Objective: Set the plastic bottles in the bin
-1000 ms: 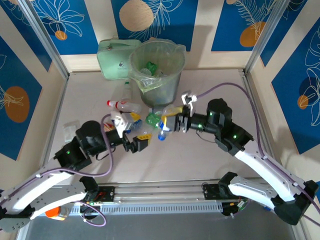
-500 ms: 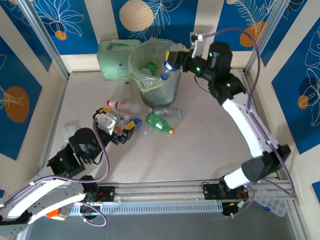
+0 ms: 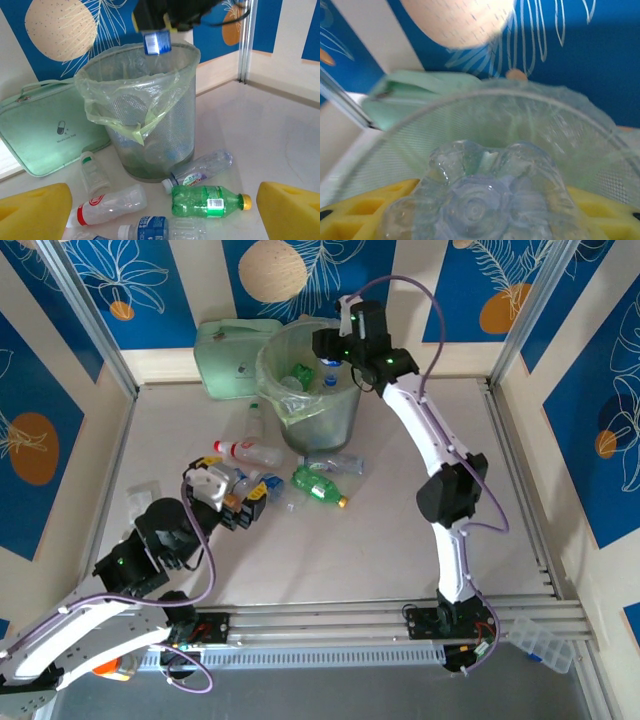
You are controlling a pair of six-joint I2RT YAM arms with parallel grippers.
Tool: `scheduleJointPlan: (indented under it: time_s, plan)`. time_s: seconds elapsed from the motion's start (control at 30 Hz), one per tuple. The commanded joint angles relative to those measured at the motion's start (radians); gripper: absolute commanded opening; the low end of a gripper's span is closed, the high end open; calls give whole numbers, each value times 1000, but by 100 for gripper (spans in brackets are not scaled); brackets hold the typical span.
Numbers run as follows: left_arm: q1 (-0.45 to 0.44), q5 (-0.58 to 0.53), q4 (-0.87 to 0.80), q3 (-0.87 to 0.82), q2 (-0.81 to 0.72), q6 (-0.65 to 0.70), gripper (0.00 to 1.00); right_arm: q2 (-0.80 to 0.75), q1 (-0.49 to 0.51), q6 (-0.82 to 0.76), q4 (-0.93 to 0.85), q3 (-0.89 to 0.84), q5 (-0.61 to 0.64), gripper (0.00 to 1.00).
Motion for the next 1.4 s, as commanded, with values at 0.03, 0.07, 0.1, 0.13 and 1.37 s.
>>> scheduleJointPlan:
  time_s: [0.03, 0.07, 0.1, 0.13, 1.37]
  plan:
    - [37, 52, 26, -1, -13, -48, 95, 80, 5, -42, -98, 92, 96, 61]
    - [44, 60, 25, 0, -11, -56, 95, 94, 5, -39, -100, 94, 87, 63]
    - [49, 70, 25, 0, -10, -62, 95, 112, 5, -36, -104, 100, 74, 65]
    - [54, 79, 24, 2, -8, -66, 95, 132, 6, -36, -112, 114, 61, 68]
    - [158, 12, -148, 74, 99, -352, 99, -892, 190, 91, 32, -833, 16, 90]
